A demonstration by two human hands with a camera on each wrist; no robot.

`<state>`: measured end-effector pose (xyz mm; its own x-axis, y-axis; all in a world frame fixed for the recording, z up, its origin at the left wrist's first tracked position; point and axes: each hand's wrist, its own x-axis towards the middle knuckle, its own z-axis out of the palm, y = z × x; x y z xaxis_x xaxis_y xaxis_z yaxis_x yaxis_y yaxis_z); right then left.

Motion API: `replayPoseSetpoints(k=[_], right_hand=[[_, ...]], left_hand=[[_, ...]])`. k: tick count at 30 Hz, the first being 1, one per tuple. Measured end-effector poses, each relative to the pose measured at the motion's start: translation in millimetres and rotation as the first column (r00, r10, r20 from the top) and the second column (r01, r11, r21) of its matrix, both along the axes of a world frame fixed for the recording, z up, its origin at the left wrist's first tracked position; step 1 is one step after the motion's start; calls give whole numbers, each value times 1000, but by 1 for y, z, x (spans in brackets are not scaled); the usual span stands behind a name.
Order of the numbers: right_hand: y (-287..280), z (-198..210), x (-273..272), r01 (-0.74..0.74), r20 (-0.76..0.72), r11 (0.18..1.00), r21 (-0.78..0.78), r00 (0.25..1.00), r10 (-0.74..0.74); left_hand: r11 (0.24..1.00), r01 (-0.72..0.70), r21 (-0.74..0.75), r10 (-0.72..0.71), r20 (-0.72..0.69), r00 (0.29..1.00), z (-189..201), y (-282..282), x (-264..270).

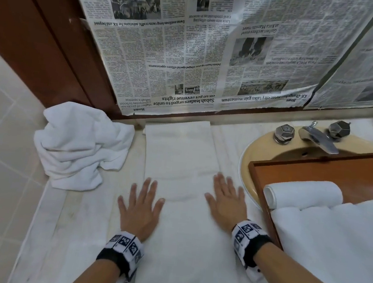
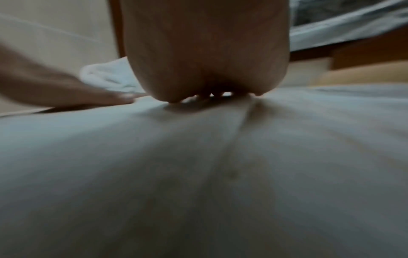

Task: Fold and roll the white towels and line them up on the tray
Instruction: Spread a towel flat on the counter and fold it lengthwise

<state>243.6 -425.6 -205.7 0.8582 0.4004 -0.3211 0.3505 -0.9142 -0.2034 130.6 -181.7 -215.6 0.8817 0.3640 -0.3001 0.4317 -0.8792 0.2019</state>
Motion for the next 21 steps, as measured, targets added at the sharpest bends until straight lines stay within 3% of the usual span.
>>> replayPoseSetpoints(k=[3, 6, 8, 12, 17, 19, 21], right_hand=[[5, 7, -6, 12, 37, 999, 36, 999, -13], [45, 6, -24, -240, 70, 959, 154, 970, 232], [69, -2, -29, -327, 86, 932, 153, 944, 317], [71, -5, -6, -258, 55, 963, 82, 966, 254], [35, -3, 32, 37, 6, 999, -1, 999, -37], [38, 3, 32, 17, 38, 1000, 2, 999, -17], [58, 8, 24, -138, 47, 989, 62, 990, 135]], left_hand=[[997, -68, -26, 70, 94, 993, 3, 3, 6], [995, 56, -79, -44, 138, 989, 6, -12, 26], [990, 133, -52, -126, 109, 986, 4, -19, 38], [993, 113, -23, -113, 38, 993, -3, -6, 53], [996, -77, -35, 78, 29, 997, -1, 31, 51], [996, -72, -58, 76, 74, 994, 3, 30, 54], [996, 53, -67, -46, 111, 993, 6, 16, 61]])
